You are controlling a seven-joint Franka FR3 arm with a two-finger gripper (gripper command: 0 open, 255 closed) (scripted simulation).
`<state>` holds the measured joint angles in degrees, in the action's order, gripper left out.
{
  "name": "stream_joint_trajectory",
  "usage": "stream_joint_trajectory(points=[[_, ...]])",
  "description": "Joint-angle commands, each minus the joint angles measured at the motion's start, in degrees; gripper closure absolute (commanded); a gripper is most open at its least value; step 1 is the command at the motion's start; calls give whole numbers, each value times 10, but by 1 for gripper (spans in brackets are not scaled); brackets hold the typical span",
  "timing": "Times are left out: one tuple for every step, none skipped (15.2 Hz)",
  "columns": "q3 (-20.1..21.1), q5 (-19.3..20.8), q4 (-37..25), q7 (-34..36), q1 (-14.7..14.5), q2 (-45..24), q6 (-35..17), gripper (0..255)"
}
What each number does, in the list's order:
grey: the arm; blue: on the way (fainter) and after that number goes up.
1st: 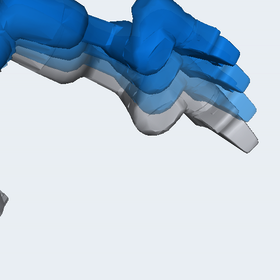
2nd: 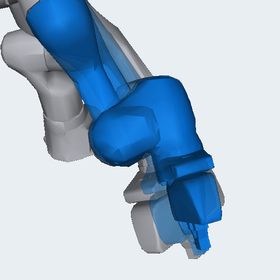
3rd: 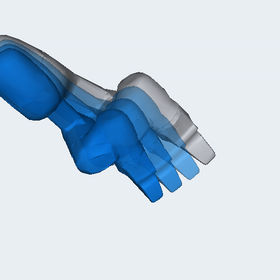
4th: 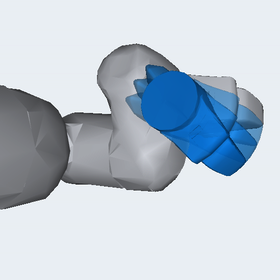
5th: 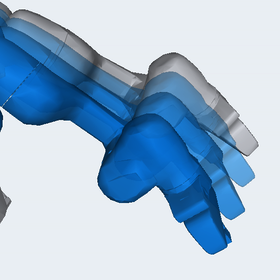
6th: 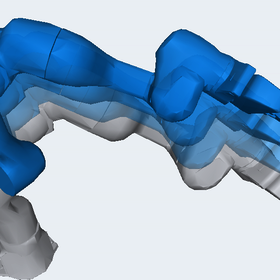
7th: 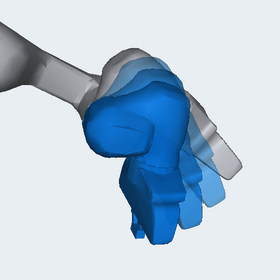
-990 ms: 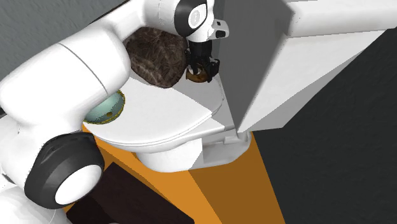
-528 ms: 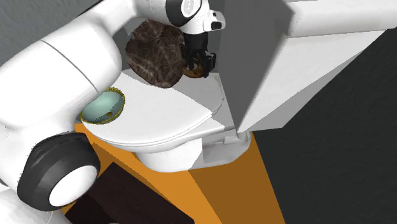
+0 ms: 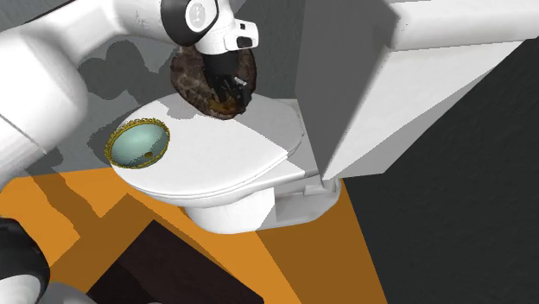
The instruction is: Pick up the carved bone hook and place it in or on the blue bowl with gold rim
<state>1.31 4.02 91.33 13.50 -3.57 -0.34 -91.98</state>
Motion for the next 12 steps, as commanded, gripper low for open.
stream_joint_trajectory(points=[[8,-1,37,18,-9,31,-5,255],[13,-2,56,27,-13,48,-6,255],[19,-3,74,37,-18,65,-8,255],[24,-5,91,47,-22,80,-8,255],[29,-7,108,56,-27,96,-9,255],[35,-9,123,66,-31,111,-8,255],[41,-11,138,76,-36,125,-8,255],[47,-14,152,86,-40,139,-7,255],[53,-17,165,96,-45,153,-6,255],[60,-20,177,106,-49,166,-5,255],[66,-24,189,116,-54,179,-3,255],[73,-28,200,127,-59,192,-1,255]])
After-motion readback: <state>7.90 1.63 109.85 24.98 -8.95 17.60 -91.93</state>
